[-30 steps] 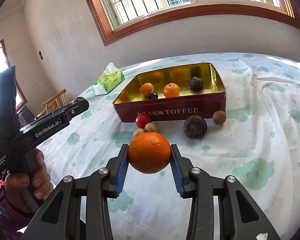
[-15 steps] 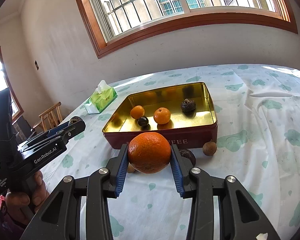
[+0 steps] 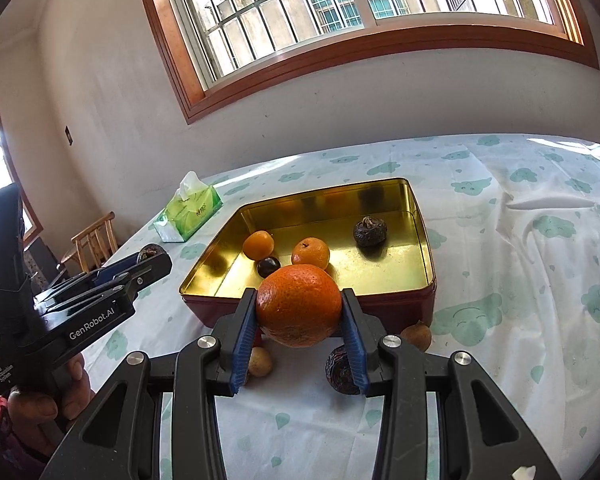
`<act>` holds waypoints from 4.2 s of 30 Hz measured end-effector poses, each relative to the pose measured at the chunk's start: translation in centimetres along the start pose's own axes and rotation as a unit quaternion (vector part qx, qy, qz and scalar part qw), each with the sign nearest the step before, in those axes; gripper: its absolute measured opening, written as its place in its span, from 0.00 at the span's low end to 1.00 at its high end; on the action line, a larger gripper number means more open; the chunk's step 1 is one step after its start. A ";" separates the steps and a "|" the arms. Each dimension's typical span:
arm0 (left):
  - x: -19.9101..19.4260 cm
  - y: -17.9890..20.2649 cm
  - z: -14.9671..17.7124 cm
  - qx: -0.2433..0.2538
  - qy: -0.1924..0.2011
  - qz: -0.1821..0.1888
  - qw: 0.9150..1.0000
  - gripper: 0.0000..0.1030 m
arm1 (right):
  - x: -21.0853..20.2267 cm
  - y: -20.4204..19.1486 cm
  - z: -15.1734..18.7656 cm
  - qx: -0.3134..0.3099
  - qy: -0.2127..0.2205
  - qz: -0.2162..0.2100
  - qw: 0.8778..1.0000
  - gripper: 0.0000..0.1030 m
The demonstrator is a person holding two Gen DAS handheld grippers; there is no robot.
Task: Organize fruits
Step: 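Carry the dried fruit and mandarin over the red tin with both grippers, then lower the dried fruit and mandarin toward the tin floor with both grippers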
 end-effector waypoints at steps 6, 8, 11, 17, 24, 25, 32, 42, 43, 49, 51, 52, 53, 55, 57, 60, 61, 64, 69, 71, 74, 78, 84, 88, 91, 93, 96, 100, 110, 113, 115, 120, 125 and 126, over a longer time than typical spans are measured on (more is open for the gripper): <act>1.4 0.3 -0.2 -0.004 -0.008 0.002 1.000 0.37 | 1.0 0.3 -0.7 0.004 0.000 -0.004 1.000 0.36; 1.8 0.3 -0.3 -0.005 -0.009 0.001 1.000 0.37 | 1.4 0.5 -0.8 0.005 -0.002 -0.005 1.000 0.36; 2.1 0.3 -0.4 -0.005 -0.010 0.001 1.000 0.37 | 1.8 0.8 -0.9 0.009 -0.004 -0.005 1.000 0.36; 3.3 0.3 -0.8 -0.008 -0.013 0.000 1.000 0.37 | 2.7 1.4 -1.3 0.012 -0.009 -0.006 1.000 0.36; 4.4 0.5 -1.6 -0.009 -0.012 0.000 1.000 0.37 | 3.6 1.7 -1.9 0.012 -0.010 -0.006 1.000 0.36; 4.6 0.6 -1.7 -0.008 -0.012 0.000 1.000 0.37 | 3.6 1.7 -1.9 0.011 -0.009 -0.006 1.000 0.36; 5.4 0.9 -2.0 -0.009 -0.014 0.001 1.000 0.37 | 4.6 2.3 -2.5 0.016 -0.010 -0.006 1.000 0.36; 6.5 1.4 -2.1 -0.006 -0.019 0.003 1.000 0.36 | 5.2 3.0 -2.4 0.022 -0.014 -0.005 1.000 0.36; 6.6 1.4 -2.1 -0.006 -0.019 0.003 1.000 0.37 | 5.2 3.1 -2.4 0.023 -0.014 -0.006 1.000 0.36; 6.8 1.6 -2.1 -0.005 -0.022 0.003 1.000 0.36 | 5.5 3.3 -2.5 0.025 -0.016 -0.006 1.000 0.36; 7.0 1.7 -2.1 -0.004 -0.023 0.004 1.000 0.36 | 5.6 3.4 -2.4 0.025 -0.017 -0.007 1.000 0.36; 7.1 1.7 -2.1 -0.004 -0.023 0.004 1.000 0.37 | 5.6 3.4 -2.4 0.026 -0.017 -0.007 1.000 0.36; 7.1 1.7 -2.1 -0.004 -0.023 0.004 1.000 0.37 | 5.7 3.5 -2.4 0.026 -0.017 -0.007 0.999 0.36; 7.2 1.8 -2.2 -0.004 -0.023 0.004 1.000 0.37 | 5.8 3.5 -2.4 0.027 -0.019 -0.007 0.999 0.36; 7.3 1.8 -2.2 -0.004 -0.024 0.005 1.000 0.37 | 6.0 3.5 -2.3 0.027 -0.020 -0.007 0.999 0.36; 7.6 1.9 -2.2 -0.002 -0.025 0.004 1.000 0.37 | 6.1 3.5 -2.3 0.027 -0.021 -0.008 0.999 0.36; 7.7 1.9 -2.2 -0.003 -0.026 0.005 1.000 0.37 | 6.2 3.5 -2.3 0.027 -0.022 -0.008 0.999 0.36; 7.9 1.8 -2.2 -0.004 -0.027 0.004 1.000 0.37 | 6.2 3.6 -2.3 0.027 -0.022 -0.005 0.999 0.36; 8.0 1.9 -2.2 -0.005 -0.029 0.004 1.000 0.37 | 6.3 3.8 -2.4 0.029 -0.021 -0.005 0.999 0.36; 8.1 1.9 -2.2 -0.005 -0.030 0.004 1.000 0.36 | 6.3 3.9 -2.5 0.029 -0.020 -0.005 0.999 0.36; 8.1 1.9 -2.2 -0.005 -0.031 0.005 1.000 0.37 | 6.3 4.0 -2.6 0.028 -0.020 -0.006 0.999 0.36; 8.3 1.8 -2.2 -0.006 -0.032 0.004 0.999 0.37 | 6.3 3.9 -2.7 0.027 -0.020 -0.005 0.999 0.36; 8.4 1.7 -2.3 -0.006 -0.032 0.005 0.999 0.37 | 6.3 3.9 -3.2 0.020 -0.018 -0.003 1.000 0.36; 8.4 1.8 -2.2 -0.007 -0.034 0.005 0.999 0.37 | 6.5 3.8 -3.5 0.015 -0.021 0.000 1.000 0.36; 8.6 1.7 -2.3 -0.008 -0.034 0.005 0.999 0.37 | 6.7 3.6 -3.5 0.008 -0.023 -0.002 1.000 0.36; 8.7 1.6 -2.3 -0.008 -0.035 0.006 0.999 0.36 | 6.8 3.4 -3.5 0.005 -0.025 -0.001 1.000 0.36; 8.7 1.7 -2.2 -0.007 -0.035 0.006 0.999 0.36 | 7.1 3.3 -3.4 0.004 -0.027 -0.002 1.000 0.36; 9.0 1.6 -2.2 -0.006 -0.036 0.005 0.999 0.36 | 7.3 3.2 -3.3 0.003 -0.029 -0.003 1.000 0.36; 9.3 1.7 -2.1 -0.007 -0.037 0.006 0.999 0.36 | 7.7 3.1 -3.1 0.003 -0.033 -0.005 0.999 0.36; 9.3 1.7 -2.1 -0.008 -0.037 0.006 0.999 0.36 | 7.8 3.1 -3.1 0.003 -0.033 -0.006 0.999 0.36; 9.5 1.7 -2.2 -0.008 -0.038 0.007 0.999 0.36 | 7.9 3.1 -3.1 0.004 -0.034 -0.006 0.999 0.36; 9.6 1.7 -2.2 -0.008 -0.037 0.006 0.999 0.36 | 8.0 3.2 -3.1 0.005 -0.035 -0.006 0.999 0.36; 9.7 1.8 -2.2 -0.007 -0.039 0.007 0.999 0.36 | 8.1 3.2 -3.1 0.005 -0.035 -0.006 0.999 0.36; 9.9 1.8 -2.2 -0.007 -0.039 0.007 0.999 0.36 | 8.1 3.2 -3.1 0.005 -0.035 -0.006 0.999 0.36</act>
Point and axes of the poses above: each gripper's, at about its wrist camera, not at the fingertips, and x roughly the way its jaws point, y to its right, z to its underside, the point moved 9 cm from there along x, roughly the way its jaws point, and after that the axes turned 9 degrees about -z, right-handed, at the moved point
